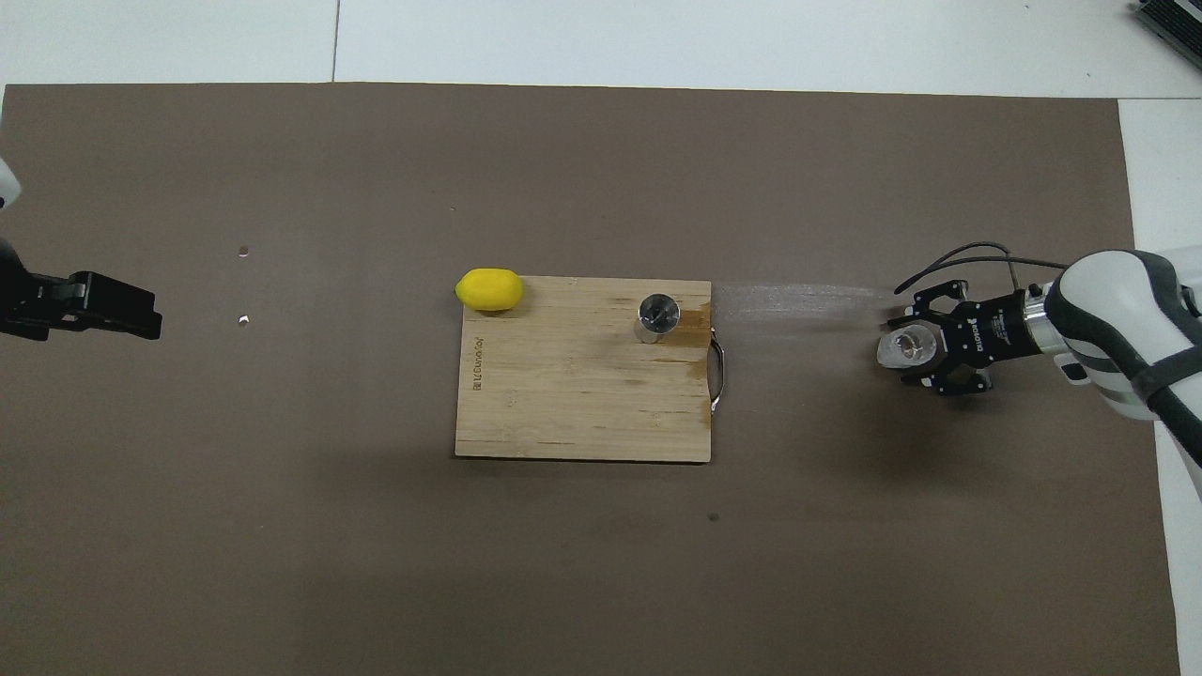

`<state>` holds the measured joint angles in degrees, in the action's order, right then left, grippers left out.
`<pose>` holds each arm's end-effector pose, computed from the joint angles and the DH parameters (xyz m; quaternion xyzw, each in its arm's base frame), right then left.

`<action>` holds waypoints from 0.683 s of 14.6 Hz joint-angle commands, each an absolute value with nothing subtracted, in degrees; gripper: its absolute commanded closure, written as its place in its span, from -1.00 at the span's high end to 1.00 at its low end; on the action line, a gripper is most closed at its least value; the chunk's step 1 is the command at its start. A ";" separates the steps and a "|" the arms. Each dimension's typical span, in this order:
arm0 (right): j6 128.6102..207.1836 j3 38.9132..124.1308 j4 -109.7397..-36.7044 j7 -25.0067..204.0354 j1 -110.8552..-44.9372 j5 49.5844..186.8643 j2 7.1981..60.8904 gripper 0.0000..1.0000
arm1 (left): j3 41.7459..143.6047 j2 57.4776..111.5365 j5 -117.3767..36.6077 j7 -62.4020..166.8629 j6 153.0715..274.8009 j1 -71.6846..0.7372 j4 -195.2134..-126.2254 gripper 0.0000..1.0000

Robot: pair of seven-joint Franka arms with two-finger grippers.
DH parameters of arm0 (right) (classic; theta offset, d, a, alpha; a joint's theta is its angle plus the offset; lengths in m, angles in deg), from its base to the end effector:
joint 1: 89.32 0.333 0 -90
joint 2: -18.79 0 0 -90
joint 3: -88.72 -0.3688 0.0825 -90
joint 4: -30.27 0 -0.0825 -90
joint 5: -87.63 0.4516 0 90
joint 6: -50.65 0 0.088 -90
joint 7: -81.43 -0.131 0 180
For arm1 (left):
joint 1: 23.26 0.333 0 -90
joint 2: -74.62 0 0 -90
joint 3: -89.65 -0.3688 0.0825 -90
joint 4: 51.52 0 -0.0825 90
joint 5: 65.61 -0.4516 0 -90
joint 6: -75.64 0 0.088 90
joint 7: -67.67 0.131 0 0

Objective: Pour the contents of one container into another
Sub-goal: 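Carry the glass cup back and lower it onto the table, then open the right gripper to release the glass cup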

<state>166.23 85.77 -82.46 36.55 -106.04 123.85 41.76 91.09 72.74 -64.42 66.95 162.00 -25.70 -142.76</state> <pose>0.6359 -0.1077 0.2336 -0.7246 0.6150 0.2313 0.2080 0.6004 -0.0438 0.6564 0.9992 -0.0279 -0.0266 0.0089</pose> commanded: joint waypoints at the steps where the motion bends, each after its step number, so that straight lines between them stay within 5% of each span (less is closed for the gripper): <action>1: 167.02 85.47 -84.25 38.36 -108.04 124.20 39.54 0.96 | 91.23 72.60 -64.82 66.97 161.33 -25.37 -142.58 1.00; 10: 166.23 85.21 -82.15 38.53 -103.30 104.00 29.70 0.97 | 91.23 72.51 -64.82 66.97 161.33 -25.37 -142.58 1.00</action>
